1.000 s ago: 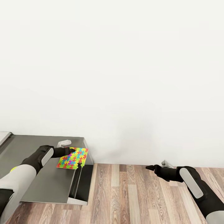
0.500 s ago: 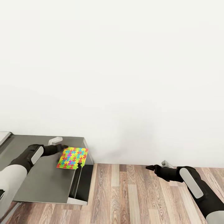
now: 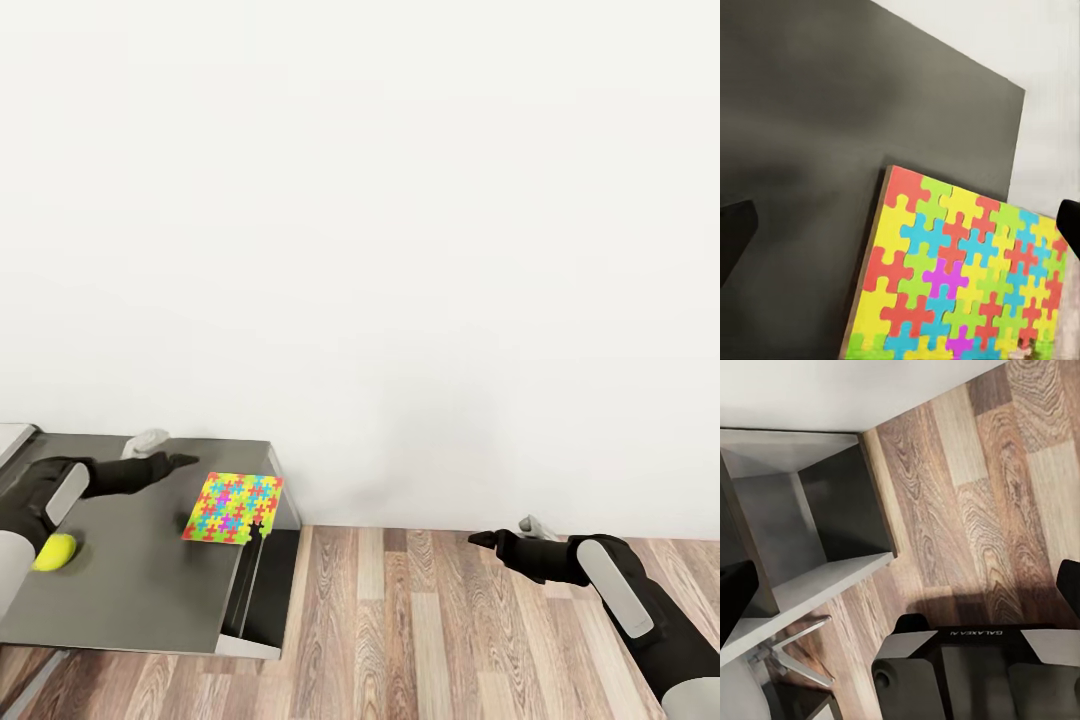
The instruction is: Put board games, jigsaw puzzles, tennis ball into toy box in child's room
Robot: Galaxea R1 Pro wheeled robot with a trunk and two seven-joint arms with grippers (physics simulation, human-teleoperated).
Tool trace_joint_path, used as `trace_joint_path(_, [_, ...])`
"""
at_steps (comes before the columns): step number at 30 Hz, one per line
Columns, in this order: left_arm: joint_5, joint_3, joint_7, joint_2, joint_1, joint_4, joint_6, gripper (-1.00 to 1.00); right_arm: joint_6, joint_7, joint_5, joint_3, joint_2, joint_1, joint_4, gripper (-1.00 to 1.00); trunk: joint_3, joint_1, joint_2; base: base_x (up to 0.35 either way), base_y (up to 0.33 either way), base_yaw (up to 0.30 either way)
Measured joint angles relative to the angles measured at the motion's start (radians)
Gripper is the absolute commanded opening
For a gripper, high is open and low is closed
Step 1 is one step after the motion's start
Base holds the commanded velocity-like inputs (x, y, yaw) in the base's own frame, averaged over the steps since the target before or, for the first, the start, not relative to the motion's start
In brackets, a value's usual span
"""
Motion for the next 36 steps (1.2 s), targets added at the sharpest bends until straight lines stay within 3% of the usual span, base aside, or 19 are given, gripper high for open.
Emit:
trace_joint_path(3, [0.001,0.006,-0.109,0.016,0.001,-0.005,0.061,1.00,0.000,0.000,0.000,0.000,0.000,0.000,-0.001,1.00,0.000,0.000,0.000,0.000,0.000,0.000])
trace_joint_path(4, [0.001,0.008,-0.189,0.028,0.003,-0.014,0.099,1.00,0.000,0.000,0.000,0.000,0.001,0.000,-0.001,1.00,0.000,0.000,0.000,0.000,0.000,0.000])
trace_joint_path(6, [-0.002,0.008,-0.278,0.043,0.007,-0.027,0.129,1.00,0.000,0.000,0.000,0.000,0.001,0.000,-0.002,1.00,0.000,0.000,0.000,0.000,0.000,0.000])
trace_joint_path(7, [-0.003,0.007,-0.368,0.061,0.014,-0.042,0.150,1.00,-0.001,0.000,0.000,0.000,0.001,0.000,-0.003,1.00,0.000,0.000,0.000,0.000,0.000,0.000])
trace_joint_path(10, [-0.008,0.005,-0.508,0.091,0.038,-0.065,0.168,1.00,-0.001,0.000,0.000,0.000,0.002,0.000,-0.005,1.00,0.000,0.000,0.000,0.000,0.000,0.000])
trace_joint_path(11, [-0.009,0.003,-0.597,0.108,0.064,-0.079,0.174,1.00,-0.001,0.000,0.000,0.001,0.002,0.000,-0.006,1.00,0.000,0.000,0.000,0.000,0.000,0.000])
trace_joint_path(13, [-0.010,0.002,-0.686,0.122,0.096,-0.097,0.177,1.00,-0.002,0.000,0.000,0.001,0.003,0.000,-0.007,1.00,0.000,0.000,0.000,0.000,0.000,0.000])
trace_joint_path(14, [-0.012,0.001,-0.768,0.133,0.132,-0.119,0.177,1.00,-0.002,0.001,0.000,0.001,0.003,0.000,-0.009,1.00,0.001,0.000,0.000,0.000,0.000,0.000])
trace_joint_path(18, [-0.012,0.004,-0.942,0.148,0.242,-0.190,0.179,1.00,-0.003,0.001,-0.003,0.001,0.007,0.000,-0.012,1.00,0.005,0.000,0.000,0.000,0.000,0.000])
trace_joint_path(20, [-0.008,0.009,-0.991,0.156,0.304,-0.243,0.181,1.00,-0.004,0.001,-0.004,0.001,0.013,0.000,-0.019,1.00,0.008,0.000,0.000,0.000,0.000,0.000])
trace_joint_path(25, [0.000,0.014,-0.992,0.180,0.382,-0.378,0.219,1.00,-0.004,0.001,-0.006,0.002,0.050,0.000,-0.035,1.00,0.015,0.000,0.000,0.000,0.000,0.000])
trace_joint_path(30, [0.002,0.014,-0.992,0.187,0.401,-0.432,0.250,1.00,-0.005,0.001,-0.003,0.002,0.105,0.000,-0.039,1.00,0.023,0.000,0.000,0.000,0.000,0.000])
trace_joint_path(36, [0.004,0.015,-0.992,0.189,0.407,-0.465,0.259,1.00,-0.006,0.001,-0.002,0.005,0.197,0.000,-0.041,1.00,0.033,0.000,0.000,0.000,0.000,0.000])
